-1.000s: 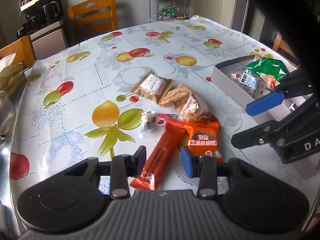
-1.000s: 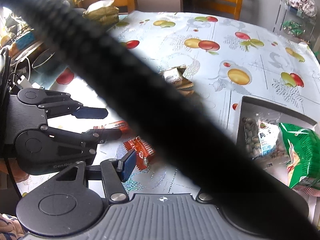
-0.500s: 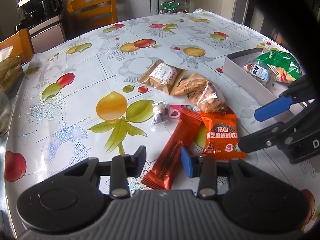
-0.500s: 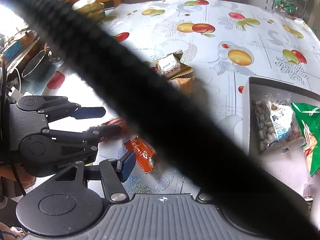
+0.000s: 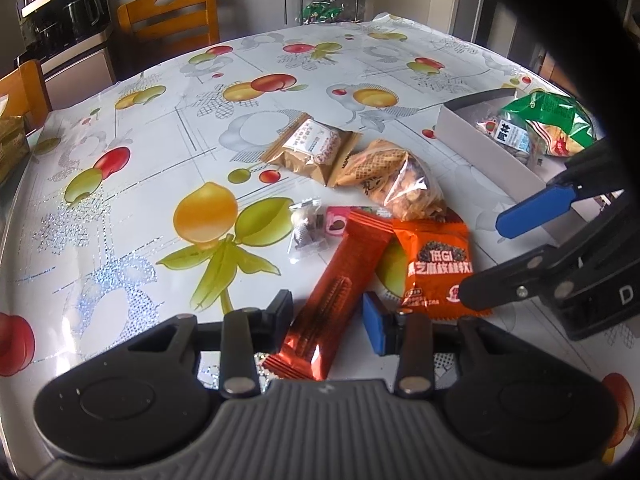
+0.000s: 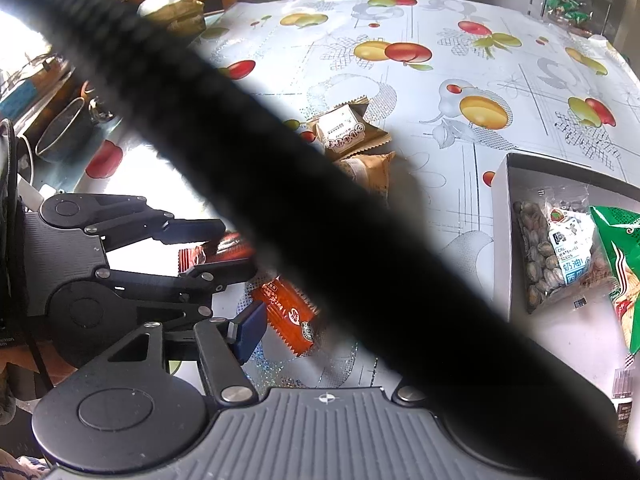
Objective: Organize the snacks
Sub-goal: 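Grasp the long orange wafer bar with the left tool while the right approaches the orange pack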
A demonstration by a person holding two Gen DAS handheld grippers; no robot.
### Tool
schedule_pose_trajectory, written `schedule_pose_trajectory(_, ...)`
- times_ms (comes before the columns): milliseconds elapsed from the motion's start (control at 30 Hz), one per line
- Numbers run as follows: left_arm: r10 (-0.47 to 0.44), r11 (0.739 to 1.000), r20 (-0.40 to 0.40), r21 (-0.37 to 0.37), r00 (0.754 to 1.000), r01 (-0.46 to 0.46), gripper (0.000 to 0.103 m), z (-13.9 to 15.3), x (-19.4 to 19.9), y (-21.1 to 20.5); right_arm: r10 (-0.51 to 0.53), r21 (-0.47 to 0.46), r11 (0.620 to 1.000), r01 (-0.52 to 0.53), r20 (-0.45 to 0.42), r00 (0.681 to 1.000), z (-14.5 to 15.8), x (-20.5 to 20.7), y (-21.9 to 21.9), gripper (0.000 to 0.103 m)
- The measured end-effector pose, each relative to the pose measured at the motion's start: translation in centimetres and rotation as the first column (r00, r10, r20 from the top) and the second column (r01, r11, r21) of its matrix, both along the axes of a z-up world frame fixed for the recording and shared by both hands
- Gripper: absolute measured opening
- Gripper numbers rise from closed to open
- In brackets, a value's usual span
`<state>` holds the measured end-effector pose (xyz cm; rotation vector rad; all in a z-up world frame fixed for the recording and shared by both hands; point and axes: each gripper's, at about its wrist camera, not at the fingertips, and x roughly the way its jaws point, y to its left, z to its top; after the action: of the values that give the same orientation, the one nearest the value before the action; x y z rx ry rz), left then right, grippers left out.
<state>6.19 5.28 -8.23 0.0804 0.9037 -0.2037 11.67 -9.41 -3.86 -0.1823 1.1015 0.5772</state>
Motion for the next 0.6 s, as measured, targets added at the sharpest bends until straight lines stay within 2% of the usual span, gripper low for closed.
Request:
schedule_pose_trajectory(100,0.005,1.0,0.004,-0.004,1.0,-0.005,0.037,0.0,-0.1,0.1,0.0,-0.002,1.0,0.0,-0.002,1.0,-0.1,0.0,0.0,0.065)
schedule_pose_trajectory(233,0.019,1.0,0.011,0.003,1.0,-0.019,0.021,0.1,-0.3,0.3,0.0,-0.004,1.0,0.0,-0.002,1.0,-0.1,0.0,0.1,0.066)
schedule_pose_trajectory(600,0.053,0.999,0.009,0.009,0.999,-0.053,0.019,0.2,-1.8,1.1,-0.024,0.015,1.0,0.024,-0.022,0.999,-0.5,-0.2,0.6,0.069)
